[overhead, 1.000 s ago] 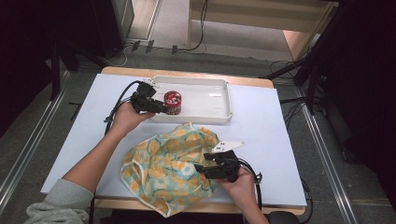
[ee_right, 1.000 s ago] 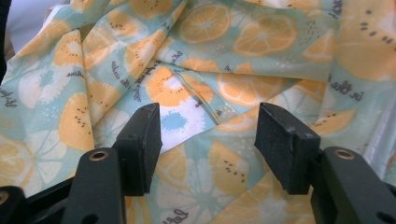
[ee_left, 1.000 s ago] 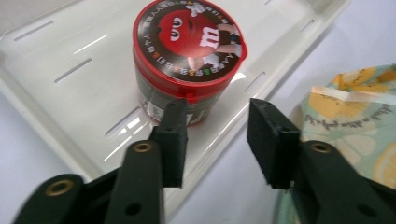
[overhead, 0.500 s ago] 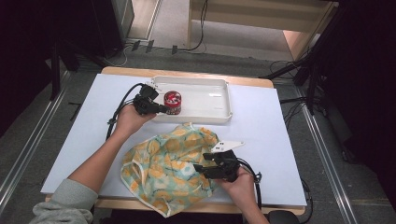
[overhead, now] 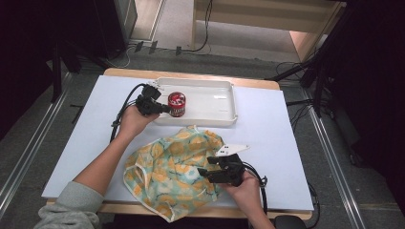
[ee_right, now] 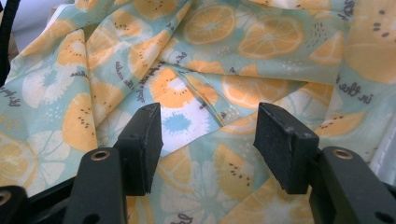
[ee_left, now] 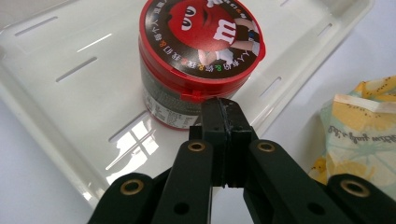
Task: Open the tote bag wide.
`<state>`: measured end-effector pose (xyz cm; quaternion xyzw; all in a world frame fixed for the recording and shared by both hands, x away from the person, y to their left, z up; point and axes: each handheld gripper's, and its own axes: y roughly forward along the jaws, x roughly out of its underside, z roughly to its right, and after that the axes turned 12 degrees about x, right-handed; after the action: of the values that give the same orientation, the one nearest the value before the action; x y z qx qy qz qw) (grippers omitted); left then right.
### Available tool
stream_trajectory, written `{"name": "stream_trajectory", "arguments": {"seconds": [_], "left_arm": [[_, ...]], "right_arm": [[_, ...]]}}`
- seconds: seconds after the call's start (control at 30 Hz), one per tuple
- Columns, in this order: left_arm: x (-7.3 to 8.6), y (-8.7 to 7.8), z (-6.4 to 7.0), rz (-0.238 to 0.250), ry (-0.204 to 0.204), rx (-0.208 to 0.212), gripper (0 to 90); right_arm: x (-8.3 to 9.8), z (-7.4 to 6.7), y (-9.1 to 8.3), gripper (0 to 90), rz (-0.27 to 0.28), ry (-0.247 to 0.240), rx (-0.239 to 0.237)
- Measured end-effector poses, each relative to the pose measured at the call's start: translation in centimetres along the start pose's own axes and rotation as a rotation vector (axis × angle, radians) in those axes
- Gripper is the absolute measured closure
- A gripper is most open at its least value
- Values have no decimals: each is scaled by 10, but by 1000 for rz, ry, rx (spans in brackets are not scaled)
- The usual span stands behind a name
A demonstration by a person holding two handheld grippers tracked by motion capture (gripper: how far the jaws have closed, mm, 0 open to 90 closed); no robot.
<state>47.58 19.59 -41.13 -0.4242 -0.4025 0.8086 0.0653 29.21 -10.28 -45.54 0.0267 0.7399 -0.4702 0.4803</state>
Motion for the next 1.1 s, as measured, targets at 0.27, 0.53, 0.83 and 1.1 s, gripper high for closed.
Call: {"name": "stream_trajectory", "arguments": {"seconds": [0.27,0.53,0.83,1.1], "left_arm": [[-5,-1,-5,-2,-13,-20,895],[-10,-1,-12,12,-29,-32,896],[-9,0,-20,38,-56,-33,897],[-10,1,-23,39,-61,-35,897]], "right_arm": [[0,1,0,425,1,2,-1],[1,1,-2,425,0,3,-2],[2,1,-2,428,1,12,1],[2,0,-2,431,0,5,3]]}}
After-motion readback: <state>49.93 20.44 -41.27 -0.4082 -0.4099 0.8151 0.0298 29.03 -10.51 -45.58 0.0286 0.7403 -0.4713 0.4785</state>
